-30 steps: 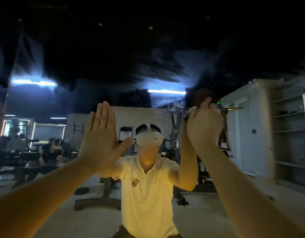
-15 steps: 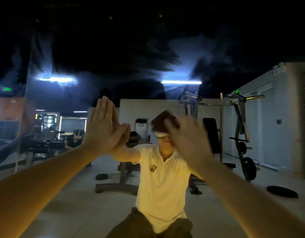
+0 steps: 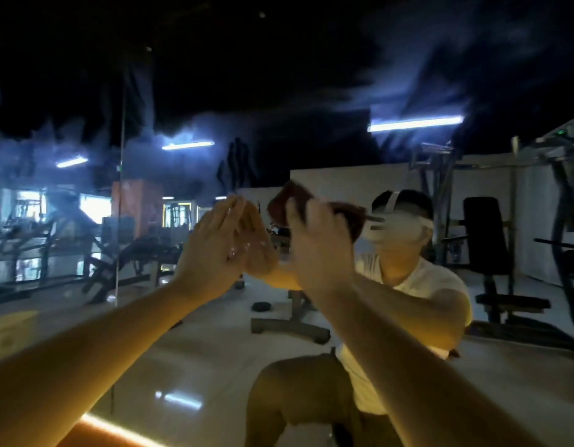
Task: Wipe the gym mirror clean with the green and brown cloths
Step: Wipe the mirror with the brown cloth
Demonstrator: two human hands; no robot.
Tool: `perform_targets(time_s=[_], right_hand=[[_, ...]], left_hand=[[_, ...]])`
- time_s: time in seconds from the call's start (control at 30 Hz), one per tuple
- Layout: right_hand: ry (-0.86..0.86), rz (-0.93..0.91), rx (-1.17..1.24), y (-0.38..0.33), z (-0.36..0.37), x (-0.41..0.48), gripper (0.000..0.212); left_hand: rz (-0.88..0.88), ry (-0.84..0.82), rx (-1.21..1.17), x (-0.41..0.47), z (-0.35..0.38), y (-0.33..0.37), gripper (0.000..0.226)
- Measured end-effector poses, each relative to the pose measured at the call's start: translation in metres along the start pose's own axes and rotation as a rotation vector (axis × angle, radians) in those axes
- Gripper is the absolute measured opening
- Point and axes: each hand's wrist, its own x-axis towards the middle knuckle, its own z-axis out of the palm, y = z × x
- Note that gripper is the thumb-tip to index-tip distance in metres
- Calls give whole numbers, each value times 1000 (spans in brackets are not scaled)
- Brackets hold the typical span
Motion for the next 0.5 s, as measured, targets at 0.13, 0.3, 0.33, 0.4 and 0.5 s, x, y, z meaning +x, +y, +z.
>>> perform_targets(time_s=[0.13, 0.3, 0.33, 0.4, 0.5], right_hand=[[-164, -239, 116, -52, 37, -94, 55], [-304, -455, 78, -24, 31, -131, 50], [-270, -427, 48, -10, 22, -116, 47], [-149, -277, 14, 23, 1, -76, 29], [64, -36, -141, 60, -23, -24, 29]], left_hand=[[-14, 35, 76, -43, 4, -20, 70], [-16, -60, 101, -64, 16, -47, 82], [-2, -46, 90, -61, 18, -47, 85], [19, -8, 74, -55, 21, -39, 91], [-38, 31, 79, -50, 33, -23, 90]])
